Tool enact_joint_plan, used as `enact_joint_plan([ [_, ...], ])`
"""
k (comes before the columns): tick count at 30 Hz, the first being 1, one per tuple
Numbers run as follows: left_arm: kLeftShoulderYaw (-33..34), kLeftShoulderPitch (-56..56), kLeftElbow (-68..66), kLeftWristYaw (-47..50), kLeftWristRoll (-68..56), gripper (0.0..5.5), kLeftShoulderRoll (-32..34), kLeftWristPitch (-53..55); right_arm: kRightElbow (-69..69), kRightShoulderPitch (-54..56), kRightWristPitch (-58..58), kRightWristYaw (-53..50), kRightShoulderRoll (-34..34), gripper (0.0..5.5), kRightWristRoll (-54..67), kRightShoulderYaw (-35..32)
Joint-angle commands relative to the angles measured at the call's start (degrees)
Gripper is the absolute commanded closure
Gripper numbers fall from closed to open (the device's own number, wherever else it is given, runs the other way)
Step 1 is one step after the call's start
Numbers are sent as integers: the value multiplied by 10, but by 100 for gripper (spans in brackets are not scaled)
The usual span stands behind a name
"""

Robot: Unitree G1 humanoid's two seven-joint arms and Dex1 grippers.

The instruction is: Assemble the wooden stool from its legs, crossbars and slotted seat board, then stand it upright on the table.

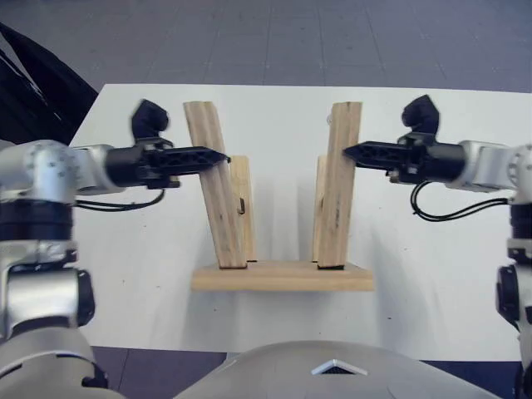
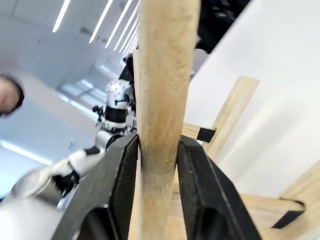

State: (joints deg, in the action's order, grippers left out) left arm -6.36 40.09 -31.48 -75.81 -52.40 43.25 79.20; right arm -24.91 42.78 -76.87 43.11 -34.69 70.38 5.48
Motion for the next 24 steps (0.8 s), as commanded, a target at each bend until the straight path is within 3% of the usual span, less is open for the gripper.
enact_joint_plan([
  [1,-31,106,-218,13,79,329,-86,29,-199,89,-7,58,65,349,-131,69],
  [5,-11,147,-313,-12,123,268,-85,10,-267,127,-13,173,66,279,-160,45],
  [14,30,146,-316,-93,163,268,-14,17,-271,121,-12,255,26,279,-224,-39],
  [19,24,94,-273,-97,210,268,44,-64,-71,3,31,185,7,279,-252,-70],
  [24,159,-83,-148,-63,189,268,87,-239,145,-160,117,111,-8,279,-285,-107],
])
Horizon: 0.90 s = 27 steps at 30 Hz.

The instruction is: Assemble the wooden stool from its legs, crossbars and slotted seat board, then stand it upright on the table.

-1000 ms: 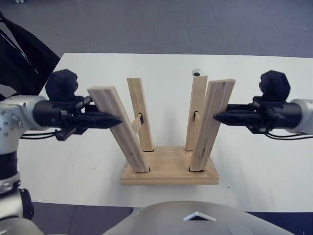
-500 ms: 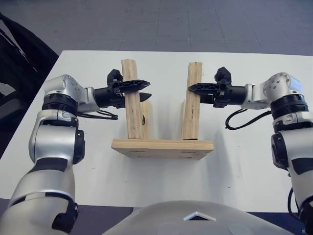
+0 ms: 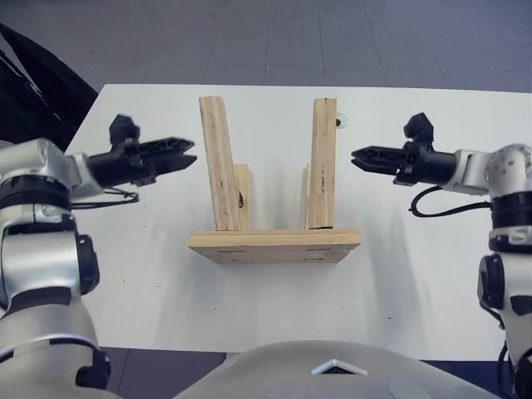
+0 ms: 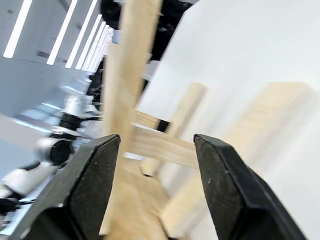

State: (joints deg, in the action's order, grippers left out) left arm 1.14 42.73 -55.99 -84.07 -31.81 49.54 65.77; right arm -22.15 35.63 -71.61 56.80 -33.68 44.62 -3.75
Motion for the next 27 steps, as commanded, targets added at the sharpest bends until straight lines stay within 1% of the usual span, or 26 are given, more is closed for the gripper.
enact_joint_plan([
  [1,99,-181,172,14,-10,268,24,-166,163,-127,110,-19,-29,279,-47,-6],
  [3,117,-355,352,6,9,268,13,-276,261,-225,207,25,-77,279,-99,35],
  [4,126,-418,421,2,9,249,6,-303,294,-264,236,51,-99,272,-112,49],
  [5,138,-466,476,-2,-4,230,-1,-314,319,-297,259,75,-118,272,-120,56],
  [6,139,-511,517,-12,-2,213,-7,-349,339,-325,281,101,-136,272,-123,59],
  [9,146,-578,583,-6,7,176,-23,-419,375,-366,321,149,-166,272,-123,54],
  [13,149,-594,608,3,-5,109,-26,-446,406,-382,352,177,-183,272,-122,57],
  [16,138,-575,616,27,-9,109,-39,-445,430,-377,352,167,-166,272,-118,73],
  [20,111,-549,611,33,-1,109,-47,-452,434,-361,364,139,-135,272,-129,97],
  [23,95,-536,601,25,2,109,-41,-454,416,-333,377,112,-109,272,-145,109],
  [27,85,-526,584,19,7,109,-32,-458,410,-317,388,105,-96,272,-150,119],
])
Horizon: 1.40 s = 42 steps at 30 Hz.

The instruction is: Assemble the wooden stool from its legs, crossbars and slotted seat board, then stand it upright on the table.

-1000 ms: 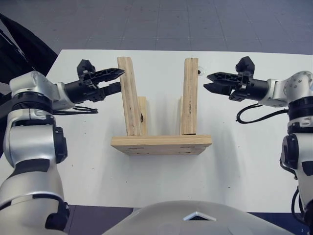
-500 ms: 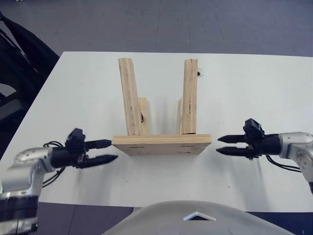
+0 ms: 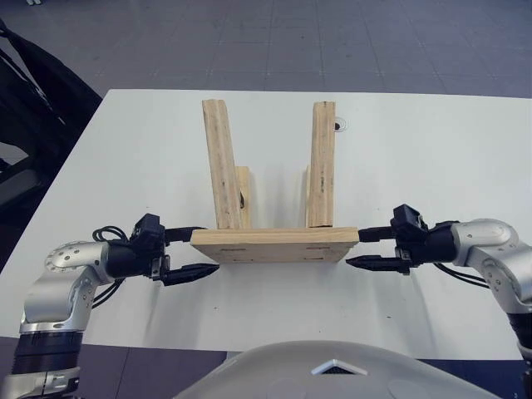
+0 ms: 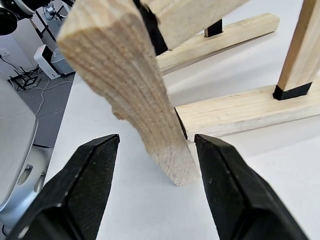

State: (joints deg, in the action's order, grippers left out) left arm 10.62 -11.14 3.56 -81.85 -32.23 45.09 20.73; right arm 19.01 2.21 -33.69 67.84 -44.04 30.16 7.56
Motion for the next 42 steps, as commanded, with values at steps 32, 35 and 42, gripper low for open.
enact_joint_plan([
  [32,78,258,-47,141,-542,392,187,584,-130,240,-341,-288,-157,413,810,-70],
  [35,19,547,-361,219,-550,396,135,706,-261,396,-310,-559,20,419,828,-86],
  [42,183,794,-811,712,-489,396,-59,473,-517,486,-129,-1015,219,419,800,-135],
])
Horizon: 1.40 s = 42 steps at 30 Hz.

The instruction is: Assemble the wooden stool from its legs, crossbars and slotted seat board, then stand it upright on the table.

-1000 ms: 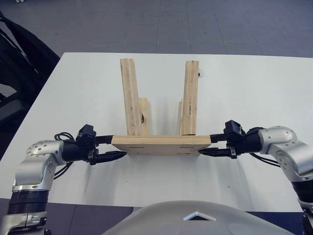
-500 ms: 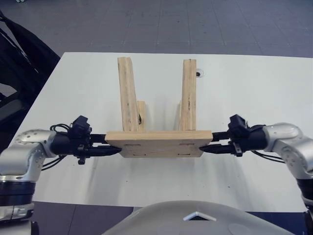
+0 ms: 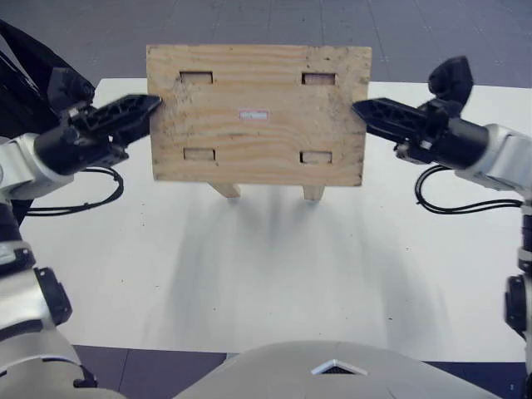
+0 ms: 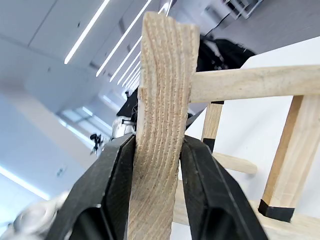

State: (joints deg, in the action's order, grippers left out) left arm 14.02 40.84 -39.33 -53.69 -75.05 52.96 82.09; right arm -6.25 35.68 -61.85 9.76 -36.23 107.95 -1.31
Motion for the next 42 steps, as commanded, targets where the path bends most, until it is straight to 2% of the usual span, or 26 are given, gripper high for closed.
enact_joint_plan([
  [1,175,262,-395,502,-75,396,-165,-215,-321,169,170,-421,145,419,-9,-50],
  [3,210,248,-400,609,-77,396,-205,-352,-426,220,240,-402,160,419,-58,-73],
  [5,231,255,-396,661,-70,396,-225,-432,-503,259,271,-376,167,419,-87,-76],
  [6,241,264,-394,671,-69,372,-231,-451,-535,275,272,-345,167,376,-105,-69],
  [7,249,270,-390,678,-63,362,-236,-460,-563,291,272,-310,166,361,-126,-64],
  [11,281,270,-378,702,-42,298,-248,-439,-639,326,261,-203,154,283,-173,-110],
  [14,296,258,-364,704,-16,250,-235,-400,-652,345,209,-92,133,278,-243,-140],
  [16,287,246,-340,674,12,221,-216,-350,-630,356,187,-23,113,278,-314,-130],
  [18,235,216,-260,587,69,216,-199,-312,-575,361,235,3,105,278,-388,-119],
  [20,138,115,-43,487,170,216,-197,-382,-446,357,311,30,126,278,-492,-70],
  [22,47,-1,170,465,275,216,-208,-472,-361,385,426,65,150,278,-615,-1],
  [24,-17,-76,292,490,355,216,-229,-529,-365,440,542,87,173,278,-693,25],
  [27,-85,-131,379,513,434,216,-270,-581,-433,503,647,94,188,278,-756,20],
  [33,-129,-194,456,522,475,216,-348,-573,-548,533,738,115,193,278,-838,-8],
  [35,-121,-212,463,524,481,216,-361,-564,-595,511,701,144,212,278,-837,-28],
  [37,-116,-236,463,525,488,216,-367,-554,-650,441,564,207,249,278,-829,-40],
  [40,-124,-271,459,525,498,216,-378,-532,-696,315,403,291,277,278,-906,31],
  [42,-137,-288,459,523,507,216,-389,-523,-700,281,327,297,257,278,-930,49],
])
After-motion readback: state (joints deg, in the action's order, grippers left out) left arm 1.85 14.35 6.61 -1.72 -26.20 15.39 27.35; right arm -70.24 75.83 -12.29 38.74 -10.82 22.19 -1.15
